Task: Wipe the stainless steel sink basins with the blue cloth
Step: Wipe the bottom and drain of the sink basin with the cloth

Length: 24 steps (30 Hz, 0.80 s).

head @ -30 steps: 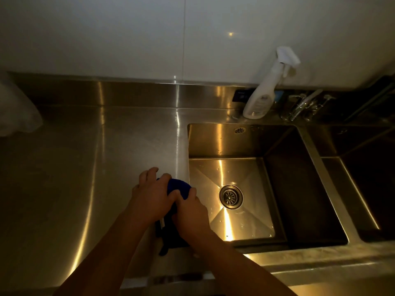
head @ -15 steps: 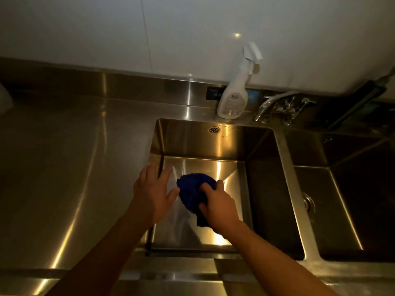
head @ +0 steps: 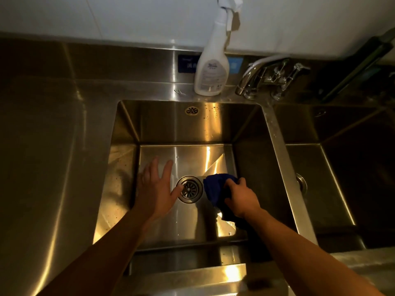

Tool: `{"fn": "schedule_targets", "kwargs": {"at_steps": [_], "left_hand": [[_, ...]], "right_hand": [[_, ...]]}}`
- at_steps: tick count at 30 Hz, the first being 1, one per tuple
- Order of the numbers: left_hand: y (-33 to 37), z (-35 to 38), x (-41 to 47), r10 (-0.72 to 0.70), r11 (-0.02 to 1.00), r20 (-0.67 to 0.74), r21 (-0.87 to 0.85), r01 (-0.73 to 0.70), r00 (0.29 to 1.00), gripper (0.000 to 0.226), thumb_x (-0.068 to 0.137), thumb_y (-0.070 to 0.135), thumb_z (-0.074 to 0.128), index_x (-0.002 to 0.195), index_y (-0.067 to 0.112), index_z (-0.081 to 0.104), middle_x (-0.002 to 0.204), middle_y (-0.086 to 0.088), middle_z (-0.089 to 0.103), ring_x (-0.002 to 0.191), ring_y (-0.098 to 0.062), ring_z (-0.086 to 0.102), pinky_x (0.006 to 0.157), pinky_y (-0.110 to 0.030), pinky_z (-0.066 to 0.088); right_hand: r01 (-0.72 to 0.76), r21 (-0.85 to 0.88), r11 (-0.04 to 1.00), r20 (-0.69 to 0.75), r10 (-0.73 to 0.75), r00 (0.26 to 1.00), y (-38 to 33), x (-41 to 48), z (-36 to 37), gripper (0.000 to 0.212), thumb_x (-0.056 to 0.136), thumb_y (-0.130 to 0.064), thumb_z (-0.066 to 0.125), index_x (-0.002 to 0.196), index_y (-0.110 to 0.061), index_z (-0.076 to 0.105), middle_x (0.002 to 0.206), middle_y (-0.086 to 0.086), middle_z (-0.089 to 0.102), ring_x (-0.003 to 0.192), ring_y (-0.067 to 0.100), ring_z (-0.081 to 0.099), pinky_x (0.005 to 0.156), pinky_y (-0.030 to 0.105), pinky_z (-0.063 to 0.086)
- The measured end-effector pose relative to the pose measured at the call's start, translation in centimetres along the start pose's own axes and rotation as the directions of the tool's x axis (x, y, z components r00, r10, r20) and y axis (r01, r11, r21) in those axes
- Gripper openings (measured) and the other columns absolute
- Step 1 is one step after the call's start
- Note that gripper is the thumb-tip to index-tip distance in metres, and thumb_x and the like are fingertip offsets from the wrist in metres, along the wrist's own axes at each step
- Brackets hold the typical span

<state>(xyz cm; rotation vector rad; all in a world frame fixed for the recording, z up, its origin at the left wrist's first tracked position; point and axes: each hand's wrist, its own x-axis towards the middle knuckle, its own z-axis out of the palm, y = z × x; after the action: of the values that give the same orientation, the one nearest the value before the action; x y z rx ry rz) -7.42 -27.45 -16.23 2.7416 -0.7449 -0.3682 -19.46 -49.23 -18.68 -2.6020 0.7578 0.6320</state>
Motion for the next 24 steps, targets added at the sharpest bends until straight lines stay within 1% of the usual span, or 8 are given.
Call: {"fn": "schedule_targets", "kwargs": {"at_steps": [4,9,11,14,18,21,23,24], "left_hand": [[-0.3,3.6,1.9,-0.039,0.999,0.039,-0.002,0.039,0.998,0.076,0.088,0.058,0.046,0.151,0.029,0.014,0.159,-0.014,0.006,0.146,-0.032,0.003,0.114,-0.052,0.012],[-1.2,8.0,3.7,-0.09,0.996,0.094,0.019,0.089,0.991,0.078,0.088,0.061,0.043,0.15,0.032,0.005,0.159,-0.008,-0.003,0.146,-0.028,-0.004,0.115,-0.053,0.008],[-1.5,9.6,4.0,-0.114,0.993,0.109,0.012,0.114,0.987,0.078,0.089,0.061,0.042,0.151,0.032,0.004,0.159,-0.008,-0.004,0.146,-0.028,-0.005,0.115,-0.053,0.006],[-1.9,11.7,4.6,-0.125,0.992,0.127,0.034,0.122,0.984,0.079,0.089,0.061,0.041,0.151,0.032,0.002,0.159,-0.01,-0.004,0.146,-0.029,-0.004,0.116,-0.053,0.007],[-2.4,13.6,5.4,-0.132,0.991,0.142,0.043,0.127,0.981,0.079,0.089,0.059,0.043,0.151,0.031,0.003,0.159,-0.011,-0.003,0.146,-0.03,-0.002,0.115,-0.053,0.008],[-3.0,14.5,6.0,-0.148,0.989,0.141,0.049,0.143,0.979,0.079,0.088,0.06,0.045,0.151,0.032,0.005,0.159,-0.011,0.0,0.145,-0.03,0.001,0.114,-0.055,0.009],[-3.6,15.0,6.3,-0.156,0.987,0.139,0.058,0.149,0.978,0.079,0.088,0.061,0.044,0.15,0.032,0.006,0.159,-0.011,0.002,0.145,-0.031,0.002,0.113,-0.055,0.01],[-3.9,15.2,6.3,-0.156,0.987,0.14,0.066,0.148,0.978,0.079,0.088,0.061,0.044,0.15,0.032,0.006,0.158,-0.012,0.003,0.145,-0.031,0.003,0.113,-0.056,0.01]], "right_hand": [[-0.024,-0.039,0.999,0.078,0.027,0.997,0.8,2.6,2.6,0.043,0.092,-0.021,0.055,0.132,-0.019,0.041,0.132,0.016,0.036,0.095,0.035,0.061,0.081,0.04,0.052],[0.006,-0.061,0.998,0.138,0.002,0.99,1.4,6.0,5.3,0.048,0.093,-0.02,0.054,0.137,-0.018,0.035,0.136,0.018,0.034,0.1,0.037,0.06,0.084,0.041,0.051],[0.023,-0.062,0.998,0.135,-0.015,0.991,1.7,7.0,6.4,0.047,0.092,-0.018,0.054,0.136,-0.017,0.035,0.135,0.019,0.034,0.099,0.038,0.06,0.081,0.041,0.05],[0.024,-0.05,0.998,0.134,-0.017,0.991,2.0,8.5,7.8,0.05,0.091,-0.016,0.055,0.136,-0.017,0.034,0.135,0.019,0.032,0.1,0.038,0.058,0.083,0.043,0.051],[-0.015,-0.091,0.996,0.144,0.028,0.989,1.9,9.9,8.8,0.062,0.089,-0.014,0.061,0.141,-0.019,0.029,0.139,0.02,0.026,0.115,0.039,0.049,0.09,0.045,0.049],[-0.094,-0.191,0.977,0.073,0.11,0.991,1.3,10.0,9.4,0.061,0.093,-0.022,0.056,0.145,-0.018,0.024,0.143,0.022,0.021,0.13,0.039,0.031,0.1,0.047,0.04],[-0.093,-0.303,0.949,-0.008,0.095,0.995,1.0,10.0,10.0,0.067,0.094,-0.03,0.053,0.148,-0.016,0.017,0.151,0.025,0.013,0.139,0.043,0.016,0.112,0.052,0.023],[-0.049,-0.336,0.941,-0.013,0.048,0.999,0.9,10.1,10.5,0.071,0.094,-0.033,0.05,0.15,-0.015,0.011,0.155,0.026,0.006,0.143,0.044,0.007,0.115,0.053,0.013]]}}
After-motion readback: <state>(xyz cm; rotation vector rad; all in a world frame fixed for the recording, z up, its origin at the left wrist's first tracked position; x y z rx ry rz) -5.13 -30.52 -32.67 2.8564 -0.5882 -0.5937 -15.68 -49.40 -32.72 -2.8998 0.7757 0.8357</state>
